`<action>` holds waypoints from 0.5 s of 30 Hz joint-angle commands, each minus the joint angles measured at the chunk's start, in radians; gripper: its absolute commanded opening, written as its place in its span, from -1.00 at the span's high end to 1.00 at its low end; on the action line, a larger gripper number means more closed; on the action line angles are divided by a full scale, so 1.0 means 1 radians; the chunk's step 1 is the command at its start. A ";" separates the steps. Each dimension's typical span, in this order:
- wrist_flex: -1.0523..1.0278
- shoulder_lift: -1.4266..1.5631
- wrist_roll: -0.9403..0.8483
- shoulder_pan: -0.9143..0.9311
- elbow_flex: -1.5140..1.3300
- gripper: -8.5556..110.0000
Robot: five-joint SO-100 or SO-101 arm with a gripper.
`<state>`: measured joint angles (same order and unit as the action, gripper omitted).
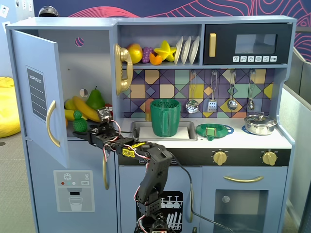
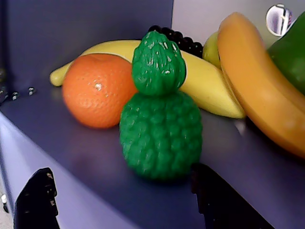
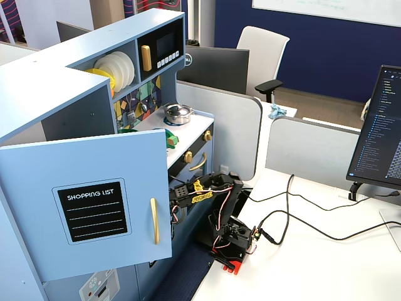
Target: Pick up the green pineapple from the left cabinet and place it in the green recipient
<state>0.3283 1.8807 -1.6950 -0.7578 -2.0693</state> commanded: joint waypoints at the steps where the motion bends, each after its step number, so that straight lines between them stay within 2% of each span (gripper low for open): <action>1: 0.040 -0.060 0.020 0.031 0.135 0.34; 15: 0.028 -0.224 0.038 0.067 0.314 0.33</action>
<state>0.3375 1.6598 -1.6690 -0.7010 -1.8561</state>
